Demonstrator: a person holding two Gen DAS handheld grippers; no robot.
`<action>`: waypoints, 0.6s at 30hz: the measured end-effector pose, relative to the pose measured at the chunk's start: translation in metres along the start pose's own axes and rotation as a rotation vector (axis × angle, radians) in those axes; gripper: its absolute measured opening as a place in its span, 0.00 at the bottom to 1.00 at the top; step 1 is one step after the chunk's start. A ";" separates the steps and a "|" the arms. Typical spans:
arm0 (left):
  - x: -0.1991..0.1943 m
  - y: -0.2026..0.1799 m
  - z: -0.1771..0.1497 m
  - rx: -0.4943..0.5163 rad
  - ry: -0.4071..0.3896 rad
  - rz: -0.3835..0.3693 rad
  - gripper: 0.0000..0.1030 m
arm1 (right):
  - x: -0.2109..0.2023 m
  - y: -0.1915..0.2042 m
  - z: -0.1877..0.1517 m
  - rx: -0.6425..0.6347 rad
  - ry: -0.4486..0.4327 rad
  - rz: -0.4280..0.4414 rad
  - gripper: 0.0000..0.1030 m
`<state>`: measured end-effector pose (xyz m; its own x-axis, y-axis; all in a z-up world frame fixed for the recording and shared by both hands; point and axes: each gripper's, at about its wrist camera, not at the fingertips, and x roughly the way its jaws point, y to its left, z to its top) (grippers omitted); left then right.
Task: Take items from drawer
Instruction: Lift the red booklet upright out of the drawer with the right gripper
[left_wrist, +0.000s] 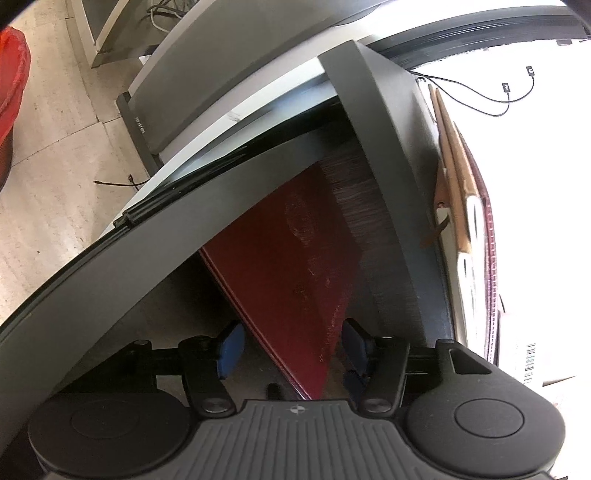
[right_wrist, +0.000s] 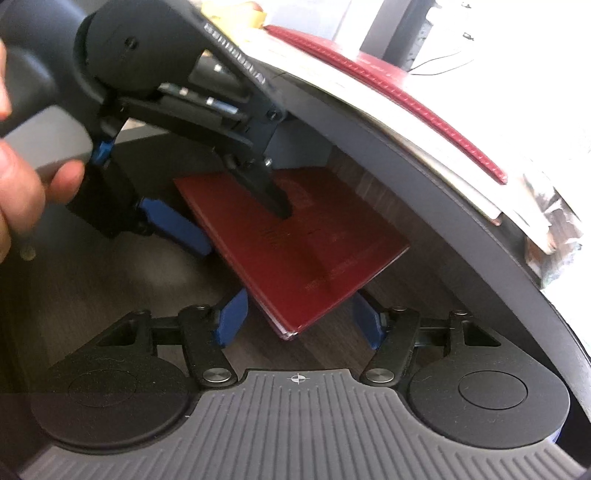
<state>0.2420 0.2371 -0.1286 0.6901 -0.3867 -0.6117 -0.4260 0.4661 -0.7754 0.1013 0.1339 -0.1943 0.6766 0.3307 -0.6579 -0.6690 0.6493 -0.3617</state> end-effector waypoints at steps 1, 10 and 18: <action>0.000 0.000 0.000 0.000 0.000 -0.006 0.55 | 0.003 0.004 0.000 -0.021 0.011 0.000 0.65; -0.003 0.005 0.001 -0.036 0.003 -0.051 0.56 | 0.028 0.039 0.021 -0.191 0.006 -0.030 0.59; -0.004 0.007 0.006 -0.047 0.003 -0.097 0.56 | 0.053 0.072 0.028 -0.370 -0.035 -0.145 0.46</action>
<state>0.2392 0.2465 -0.1307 0.7276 -0.4309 -0.5337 -0.3843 0.3884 -0.8375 0.0971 0.2170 -0.2369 0.7781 0.2811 -0.5618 -0.6270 0.4025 -0.6670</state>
